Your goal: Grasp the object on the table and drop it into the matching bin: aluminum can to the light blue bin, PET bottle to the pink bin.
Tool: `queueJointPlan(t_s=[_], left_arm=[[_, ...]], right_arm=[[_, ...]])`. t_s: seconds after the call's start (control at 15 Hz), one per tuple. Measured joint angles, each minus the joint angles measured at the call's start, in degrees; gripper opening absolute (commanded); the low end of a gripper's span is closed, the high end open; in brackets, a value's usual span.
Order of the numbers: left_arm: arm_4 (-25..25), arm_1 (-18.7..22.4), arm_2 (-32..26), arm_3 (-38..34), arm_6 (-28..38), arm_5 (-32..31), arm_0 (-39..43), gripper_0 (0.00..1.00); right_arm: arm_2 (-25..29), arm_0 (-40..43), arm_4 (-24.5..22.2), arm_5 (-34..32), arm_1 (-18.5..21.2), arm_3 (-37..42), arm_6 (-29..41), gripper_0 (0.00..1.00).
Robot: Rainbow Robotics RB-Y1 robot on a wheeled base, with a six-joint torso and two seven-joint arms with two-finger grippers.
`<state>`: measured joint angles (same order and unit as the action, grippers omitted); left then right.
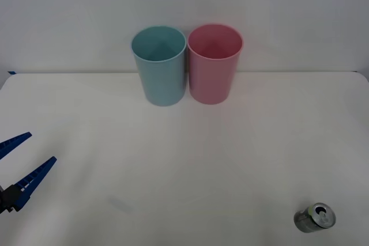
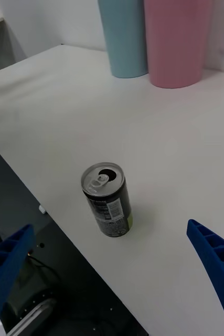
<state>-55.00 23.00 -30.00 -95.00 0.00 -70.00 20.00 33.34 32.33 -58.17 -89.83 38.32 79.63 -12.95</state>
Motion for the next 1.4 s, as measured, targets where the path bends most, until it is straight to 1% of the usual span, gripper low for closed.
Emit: queueJointPlan(t_s=[0.13,0.47,0.8,1.13,1.4], left_arm=[[0.0,0.0,0.0,0.0,0.0,0.0,0.0,1.00],[0.0,0.0,0.0,0.0,0.0,0.0,0.0,1.00],[0.0,0.0,0.0,0.0,0.0,0.0,0.0,1.00],[0.0,0.0,0.0,0.0,0.0,0.0,0.0,1.00],[0.0,0.0,0.0,0.0,0.0,0.0,0.0,1.00]], right_arm=[[-0.8,-0.2,0.2,0.0,-0.1,-1.9,-1.2,1.00],[-5.3,-1.0,3.0,-0.1,-0.9,-7.4,-4.2,1.00],[-5.8,-3.1,3.0,0.3,-5.8,-10.7,-7.8,1.00],[-6.2,-3.4,3.0,3.4,-10.1,-11.3,-10.3,1.00],[-7.6,-4.2,1.9,6.1,-12.8,-11.3,-12.9,1.00]])
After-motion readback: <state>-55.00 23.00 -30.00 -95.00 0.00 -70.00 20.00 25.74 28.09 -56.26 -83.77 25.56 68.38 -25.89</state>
